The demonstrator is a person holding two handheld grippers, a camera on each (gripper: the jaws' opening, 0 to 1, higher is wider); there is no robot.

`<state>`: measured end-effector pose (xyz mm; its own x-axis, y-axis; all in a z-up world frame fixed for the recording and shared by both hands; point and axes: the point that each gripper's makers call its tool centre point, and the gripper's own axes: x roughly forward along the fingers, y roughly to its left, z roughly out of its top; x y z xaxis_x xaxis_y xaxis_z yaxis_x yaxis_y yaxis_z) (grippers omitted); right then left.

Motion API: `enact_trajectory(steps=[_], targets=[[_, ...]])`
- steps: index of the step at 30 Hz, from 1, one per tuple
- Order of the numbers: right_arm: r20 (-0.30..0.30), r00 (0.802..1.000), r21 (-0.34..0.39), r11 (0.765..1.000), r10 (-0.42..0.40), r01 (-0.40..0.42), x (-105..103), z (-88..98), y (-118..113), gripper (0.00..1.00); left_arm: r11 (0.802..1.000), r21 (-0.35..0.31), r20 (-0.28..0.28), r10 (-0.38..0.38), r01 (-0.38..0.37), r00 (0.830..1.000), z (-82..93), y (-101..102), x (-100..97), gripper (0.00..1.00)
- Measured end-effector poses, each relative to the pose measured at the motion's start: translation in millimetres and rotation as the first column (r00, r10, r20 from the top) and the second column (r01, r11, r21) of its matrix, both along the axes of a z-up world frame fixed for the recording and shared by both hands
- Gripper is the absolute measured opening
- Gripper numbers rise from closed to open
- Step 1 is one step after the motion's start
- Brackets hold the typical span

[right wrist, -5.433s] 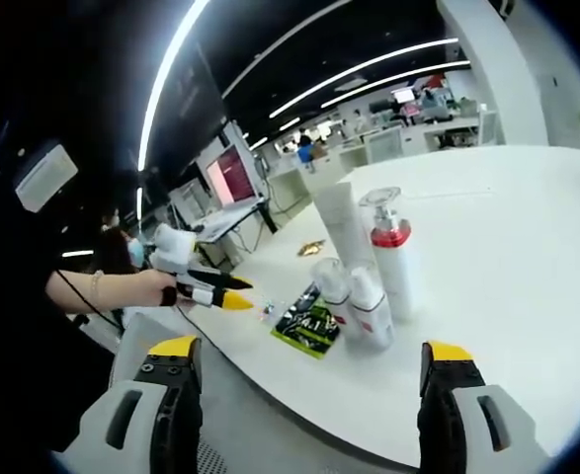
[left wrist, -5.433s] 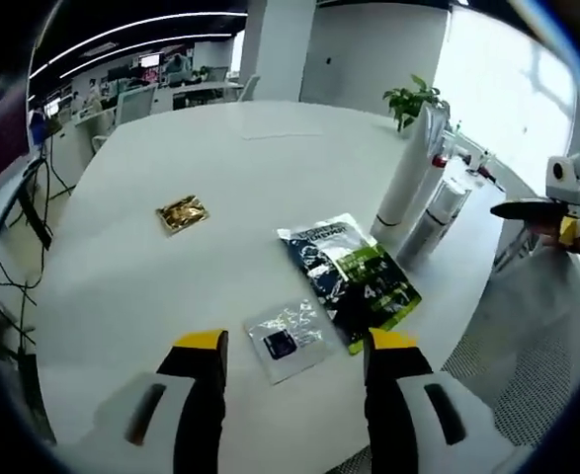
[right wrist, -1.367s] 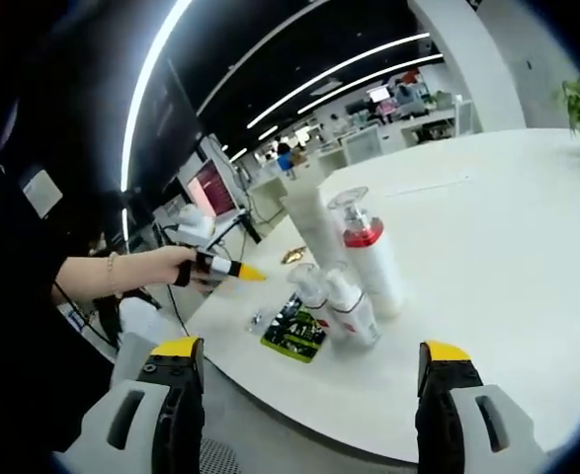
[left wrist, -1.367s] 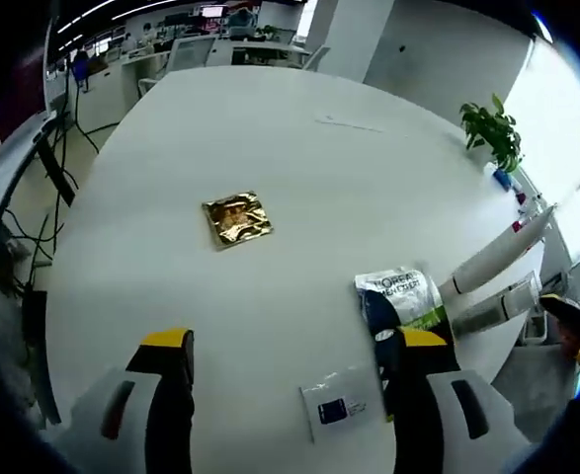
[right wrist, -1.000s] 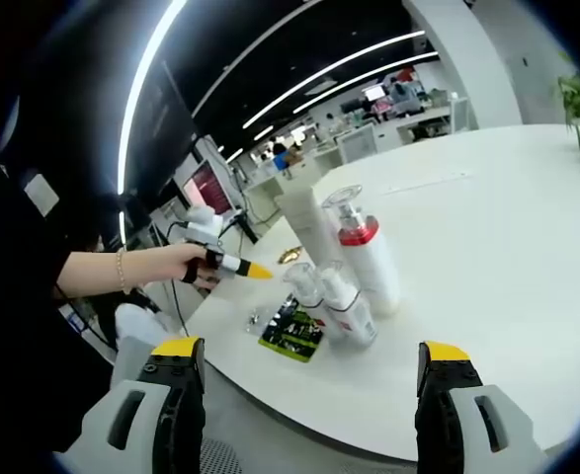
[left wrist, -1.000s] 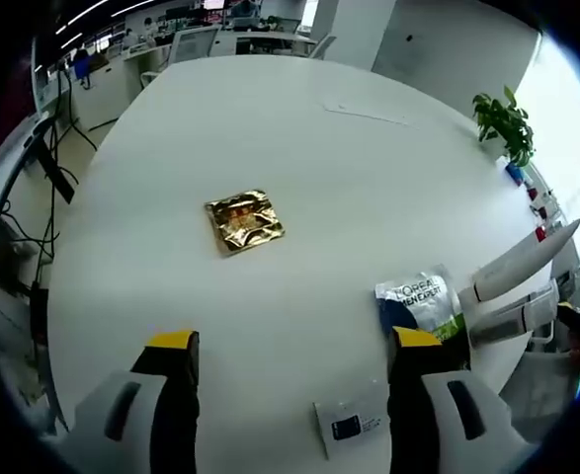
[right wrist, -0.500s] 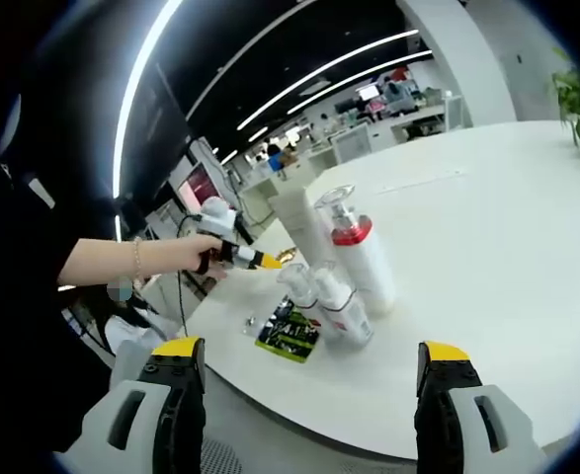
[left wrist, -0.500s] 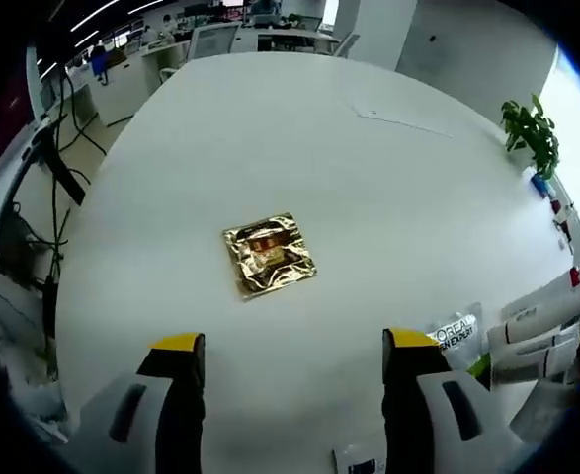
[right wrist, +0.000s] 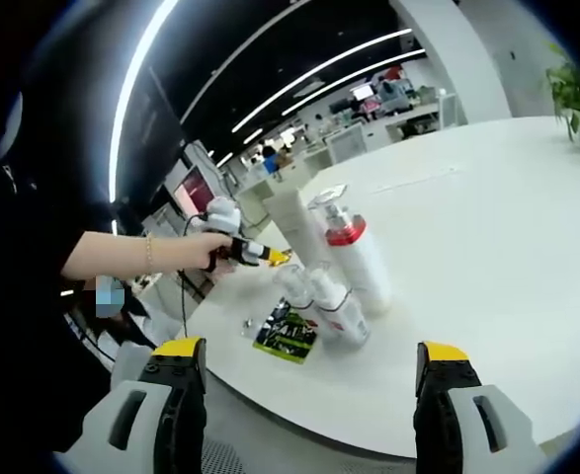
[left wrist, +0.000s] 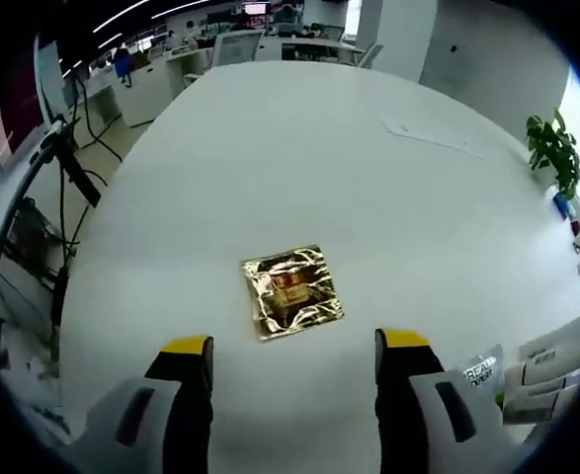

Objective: Arrange the skincare products in the storage area until every visible bottle or jar stands upright without overlapping.

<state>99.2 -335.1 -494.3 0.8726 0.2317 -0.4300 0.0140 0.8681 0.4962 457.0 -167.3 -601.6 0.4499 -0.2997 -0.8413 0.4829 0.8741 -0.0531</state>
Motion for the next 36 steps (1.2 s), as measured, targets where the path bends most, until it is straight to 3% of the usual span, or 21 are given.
enact_trajectory(steps=[11, 21, 23, 25, 26, 29, 36], targets=[[-0.01, 1.0, 0.006, 1.0, -0.006, 0.006, 0, -1.0, -1, 0.91, 0.996, 0.014, 0.002, 0.092, -0.092, 0.996, -1.0, -3, 1.7, 0.61], [-0.028, 1.0, 0.01, 1.0, 0.0, 0.001, 0, -4.3, 0, 0.9, 0.993, 0.02, 0.014, 0.118, -0.118, 0.993, -2.3, -4, 6.5, 0.57], [-0.028, 1.0, 0.011, 1.0, -0.002, 0.003, 0, -4.5, -1, 0.9, 0.994, 0.036, 0.022, 0.105, -0.106, 0.994, -3.5, -3, 9.0, 0.55], [-0.03, 1.0, 0.011, 1.0, -0.002, 0.002, 0, -5.2, -1, 0.9, 0.995, 0.088, 0.041, 0.047, -0.051, 0.998, -6.8, -1, 13.9, 0.51], [-0.03, 1.0, 0.011, 1.0, -0.002, 0.002, 0, -5.4, -1, 0.9, 0.996, 0.054, 0.04, 0.064, -0.066, 0.997, -6.8, -6, 15.4, 0.49], [-0.031, 1.0, 0.012, 1.0, -0.003, 0.003, 0, -5.7, -1, 0.9, 0.997, 0.065, 0.054, 0.03, -0.034, 0.998, -4.3, -8, 10.4, 0.37], [-0.028, 1.0, 0.01, 1.0, -0.005, 0.005, -1, -5.6, -2, 0.9, 0.998, 0.049, 0.047, 0.032, -0.035, 0.998, -5.6, -7, 12.1, 0.35]])
